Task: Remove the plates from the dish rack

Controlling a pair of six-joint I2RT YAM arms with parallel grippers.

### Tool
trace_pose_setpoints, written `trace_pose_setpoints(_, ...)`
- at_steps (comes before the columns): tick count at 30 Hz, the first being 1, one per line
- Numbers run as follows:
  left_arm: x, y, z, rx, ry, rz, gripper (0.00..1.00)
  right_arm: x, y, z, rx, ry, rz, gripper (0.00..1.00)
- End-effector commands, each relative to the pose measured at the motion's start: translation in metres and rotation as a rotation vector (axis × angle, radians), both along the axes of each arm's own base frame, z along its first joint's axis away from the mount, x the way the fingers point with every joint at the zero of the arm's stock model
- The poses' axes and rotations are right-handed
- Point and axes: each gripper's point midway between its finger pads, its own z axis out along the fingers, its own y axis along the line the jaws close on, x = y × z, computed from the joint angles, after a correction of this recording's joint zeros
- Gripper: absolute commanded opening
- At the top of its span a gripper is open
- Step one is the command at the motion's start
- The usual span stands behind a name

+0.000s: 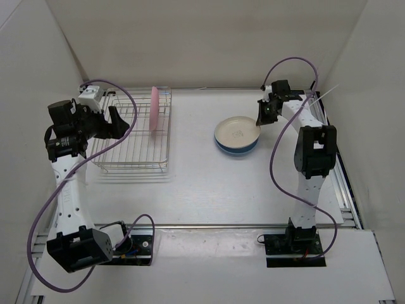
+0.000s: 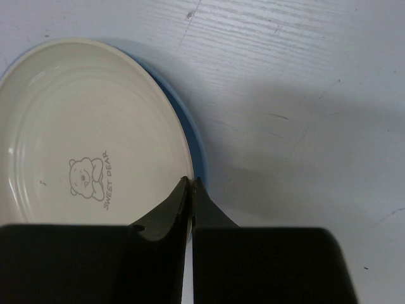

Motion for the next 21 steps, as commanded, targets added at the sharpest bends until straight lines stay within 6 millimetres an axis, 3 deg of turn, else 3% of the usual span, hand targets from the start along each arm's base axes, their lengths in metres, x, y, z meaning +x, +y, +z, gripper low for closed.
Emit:
trace_pose_setpoints(1, -0.010, -0.010, 0.025, -0.012, -0.076, -0.046, 1.00, 0.013, 0.003, 0.007, -0.008, -0.049, 0.008, 0.00)
trace_pose_setpoints(4, -0.014, -0.014, 0.035, -0.014, -0.097, -0.063, 1.00, 0.011, 0.003, 0.001, -0.010, -0.031, 0.008, 0.00)
trace_pose_setpoints(8, -0.014, -0.014, 0.035, -0.006, -0.100, -0.067, 1.00, 0.011, 0.004, 0.002, -0.002, -0.030, 0.013, 0.00)
trace_pose_setpoints(14, -0.017, -0.014, 0.025, 0.004, -0.082, -0.074, 1.00, 0.010, 0.007, 0.002, 0.008, -0.032, 0.031, 0.00)
trace_pose_setpoints(21, -0.019, -0.015, 0.019, -0.005, -0.072, -0.088, 1.00, 0.006, 0.015, 0.018, 0.047, -0.089, 0.077, 0.00)
